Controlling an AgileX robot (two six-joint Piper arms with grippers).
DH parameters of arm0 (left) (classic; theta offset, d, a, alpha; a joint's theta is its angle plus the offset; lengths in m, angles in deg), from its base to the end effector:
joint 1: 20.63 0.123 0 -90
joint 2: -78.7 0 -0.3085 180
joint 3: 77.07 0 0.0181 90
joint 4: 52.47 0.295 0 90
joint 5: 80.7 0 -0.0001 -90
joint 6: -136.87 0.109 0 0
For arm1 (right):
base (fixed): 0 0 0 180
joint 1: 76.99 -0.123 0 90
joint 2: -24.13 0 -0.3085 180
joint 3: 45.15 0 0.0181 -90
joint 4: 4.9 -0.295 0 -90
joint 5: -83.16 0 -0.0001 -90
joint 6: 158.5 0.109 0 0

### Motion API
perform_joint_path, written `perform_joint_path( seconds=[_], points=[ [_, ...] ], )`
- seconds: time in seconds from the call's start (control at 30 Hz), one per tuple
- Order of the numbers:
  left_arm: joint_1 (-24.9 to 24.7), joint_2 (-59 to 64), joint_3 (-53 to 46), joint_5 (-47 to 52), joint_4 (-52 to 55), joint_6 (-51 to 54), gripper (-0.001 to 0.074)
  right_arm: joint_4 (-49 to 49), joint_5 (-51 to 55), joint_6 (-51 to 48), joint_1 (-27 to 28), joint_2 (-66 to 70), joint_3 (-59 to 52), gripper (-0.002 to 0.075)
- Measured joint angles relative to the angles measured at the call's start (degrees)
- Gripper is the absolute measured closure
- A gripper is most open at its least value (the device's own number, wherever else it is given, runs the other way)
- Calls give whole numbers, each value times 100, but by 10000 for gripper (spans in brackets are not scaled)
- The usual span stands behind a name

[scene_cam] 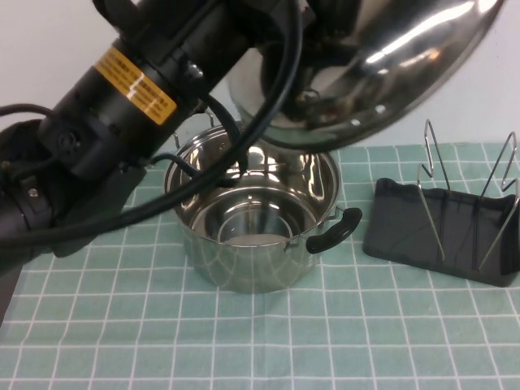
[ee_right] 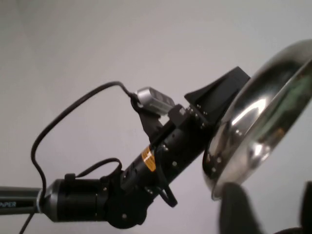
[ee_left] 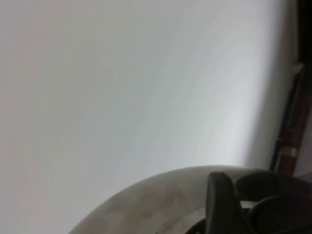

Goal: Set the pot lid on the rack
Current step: Hand over the pot lid

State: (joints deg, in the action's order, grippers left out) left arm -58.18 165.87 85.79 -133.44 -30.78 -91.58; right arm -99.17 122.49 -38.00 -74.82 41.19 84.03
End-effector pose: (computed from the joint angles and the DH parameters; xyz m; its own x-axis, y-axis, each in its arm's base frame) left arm 0.2651 -0.2442 0.4375 -0.0551 -0.6475 -0.7600 0.9008 0.2961 -0.3176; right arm 0.0502 0.0671 0.3778 0.0318 0.4548 -0.8900 -0.6909 0.6535 0.3092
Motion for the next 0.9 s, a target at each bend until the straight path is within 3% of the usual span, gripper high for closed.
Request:
perform_joint_path(
  seconds=[0.13,0.2,0.27,0.4,0.53,0.63,0.77,0.87,0.9],
  points=[
    [-317,0,0,-267,126,-399,422,-202,46,-141,0,171,77,235],
    [-544,0,0,-316,144,-424,422,-211,60,-130,0,302,111,127],
    [-786,0,0,-314,167,-337,422,-226,113,-43,0,445,149,83],
    [-1166,11,0,-352,175,117,422,-239,234,235,0,794,270,69],
    [-1495,11,0,-341,189,602,422,-239,373,446,0,1095,406,97],
    [-1693,11,0,-236,189,721,422,-239,517,507,0,1296,567,168],
    [-1887,11,0,18,263,895,422,-239,588,507,0,1508,765,335],
    [-1945,11,0,265,267,915,422,-293,588,466,0,1569,824,544],
    [-1954,20,0,275,239,902,421,-306,613,479,0,1577,824,580]
  ],
)
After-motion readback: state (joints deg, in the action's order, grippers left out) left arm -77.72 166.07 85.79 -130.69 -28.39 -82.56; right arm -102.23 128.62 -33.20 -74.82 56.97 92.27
